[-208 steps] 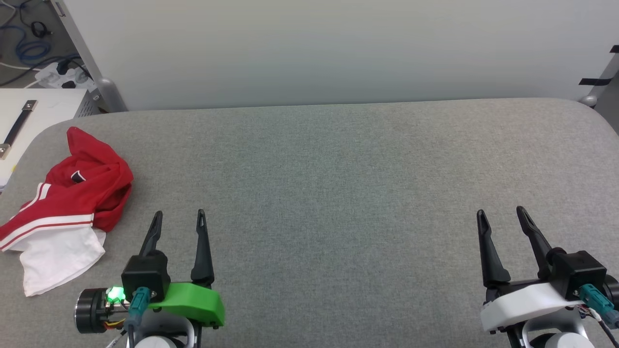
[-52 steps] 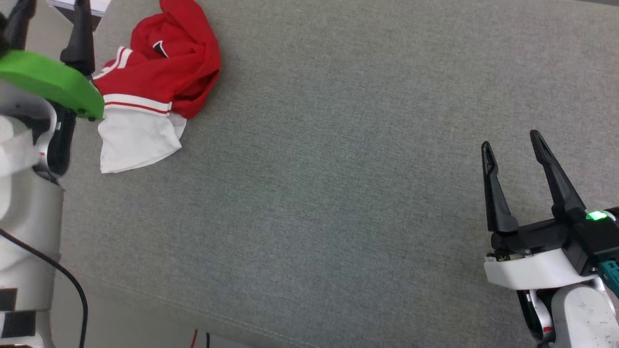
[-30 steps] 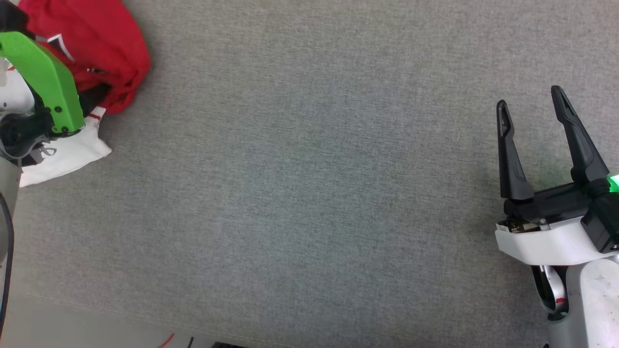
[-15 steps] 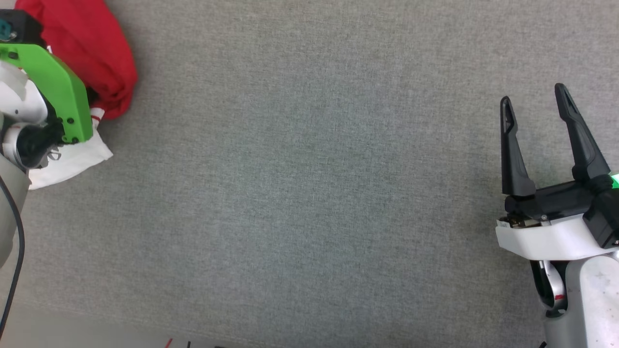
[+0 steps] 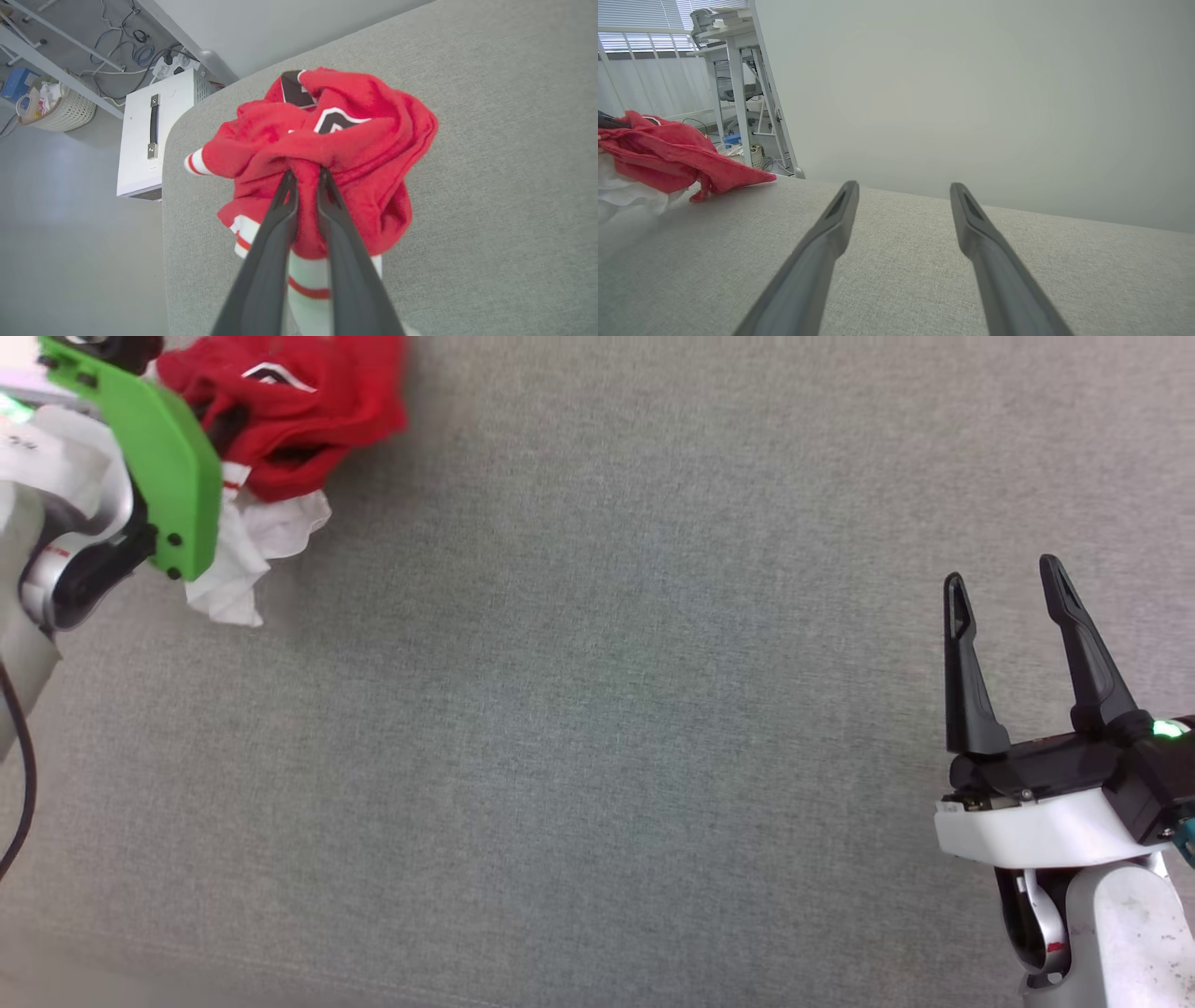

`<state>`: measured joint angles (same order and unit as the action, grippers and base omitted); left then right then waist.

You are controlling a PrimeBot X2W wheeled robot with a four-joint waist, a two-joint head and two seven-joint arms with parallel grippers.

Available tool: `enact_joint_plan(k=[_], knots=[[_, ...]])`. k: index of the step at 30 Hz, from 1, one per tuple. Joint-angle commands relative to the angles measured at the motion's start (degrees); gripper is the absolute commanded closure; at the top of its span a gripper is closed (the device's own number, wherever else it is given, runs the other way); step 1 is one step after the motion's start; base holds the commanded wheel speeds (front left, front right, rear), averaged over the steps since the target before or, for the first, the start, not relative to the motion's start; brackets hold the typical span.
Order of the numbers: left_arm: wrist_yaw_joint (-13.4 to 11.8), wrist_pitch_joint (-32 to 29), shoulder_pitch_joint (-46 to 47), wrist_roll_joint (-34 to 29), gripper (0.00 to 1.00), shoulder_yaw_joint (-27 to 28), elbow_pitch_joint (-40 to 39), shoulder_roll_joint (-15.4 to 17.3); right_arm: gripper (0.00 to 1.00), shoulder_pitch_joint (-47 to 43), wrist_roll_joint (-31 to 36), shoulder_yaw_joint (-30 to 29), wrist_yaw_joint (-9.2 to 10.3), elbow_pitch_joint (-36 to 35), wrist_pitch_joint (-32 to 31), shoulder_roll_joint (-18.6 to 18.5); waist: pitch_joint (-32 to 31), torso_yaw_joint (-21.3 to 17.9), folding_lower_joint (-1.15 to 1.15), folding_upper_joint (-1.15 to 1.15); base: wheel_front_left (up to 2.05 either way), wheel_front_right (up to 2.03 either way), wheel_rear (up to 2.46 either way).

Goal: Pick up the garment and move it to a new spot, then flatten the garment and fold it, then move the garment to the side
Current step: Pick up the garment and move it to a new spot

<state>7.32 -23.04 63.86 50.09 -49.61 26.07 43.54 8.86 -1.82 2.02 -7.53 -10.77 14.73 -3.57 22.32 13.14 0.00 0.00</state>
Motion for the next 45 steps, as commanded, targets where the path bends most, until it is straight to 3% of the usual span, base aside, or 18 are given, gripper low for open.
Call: enact_joint_plan(k=[1,8,17,22,27,31,38,44,45], knots=[[0.2,0.5,1.9,-0.6,1.0,-1.1,-1.8,0.2,0.0,-0.8,-0.4,-0.2,0.04,0.1,0.3,0.3,-2.5,-1.9,0.0,0.0,0.0,0.0,0.0],[0.2,1.0,6.4,-2.2,1.0,-6.5,-8.5,-1.5,0.0,-1.0,-2.7,-0.8,0.04,0.1,0.3,0.7,-3.4,-7.5,0.0,0.0,0.0,0.0,0.0],[0.2,2.1,12.7,-4.2,1.0,-15.5,-12.5,-7.7,0.0,-1.0,-6.6,-1.2,0.04,0.2,0.3,0.7,-2.6,-16.4,0.0,0.0,0.0,0.0,0.0],[0.2,4.5,15.1,-3.5,1.0,-20.5,-12.8,-12.7,0.0,-1.2,-7.9,-1.9,0.04,0.0,0.3,0.7,-1.8,-19.6,0.0,0.0,0.0,0.0,0.0],[0.2,5.1,14.1,-3.9,1.0,-23.3,-12.1,-17.3,0.0,-1.1,-8.6,-2.0,0.04,-0.2,0.3,0.7,-0.7,-20.9,0.0,0.0,0.0,0.0,0.0],[0.2,0.4,7.4,-7.1,1.0,-23.7,-13.1,-20.2,0.0,-0.6,-9.0,-2.0,0.04,-0.3,0.3,0.7,0.4,-21.2,0.0,0.0,0.0,0.0,0.0],[0.2,-7.5,-6.3,-13.2,1.0,-23.7,-16.9,-20.5,0.0,0.6,-9.3,-1.2,0.04,0.0,0.3,0.7,1.4,-21.1,0.0,0.0,0.0,0.0,0.0],[0.2,-8.7,-11.6,-14.0,1.0,-23.7,-18.0,-21.1,0.0,0.5,-8.8,-0.9,0.04,0.6,0.3,0.7,0.6,-19.8,0.0,0.0,0.0,0.0,0.0],[0.2,-7.4,-11.2,-14.5,0.4,-23.7,-17.8,-21.1,0.0,0.4,-8.7,-0.9,0.04,0.7,0.3,0.7,0.3,-19.6,0.0,0.0,0.0,0.0,0.0]])
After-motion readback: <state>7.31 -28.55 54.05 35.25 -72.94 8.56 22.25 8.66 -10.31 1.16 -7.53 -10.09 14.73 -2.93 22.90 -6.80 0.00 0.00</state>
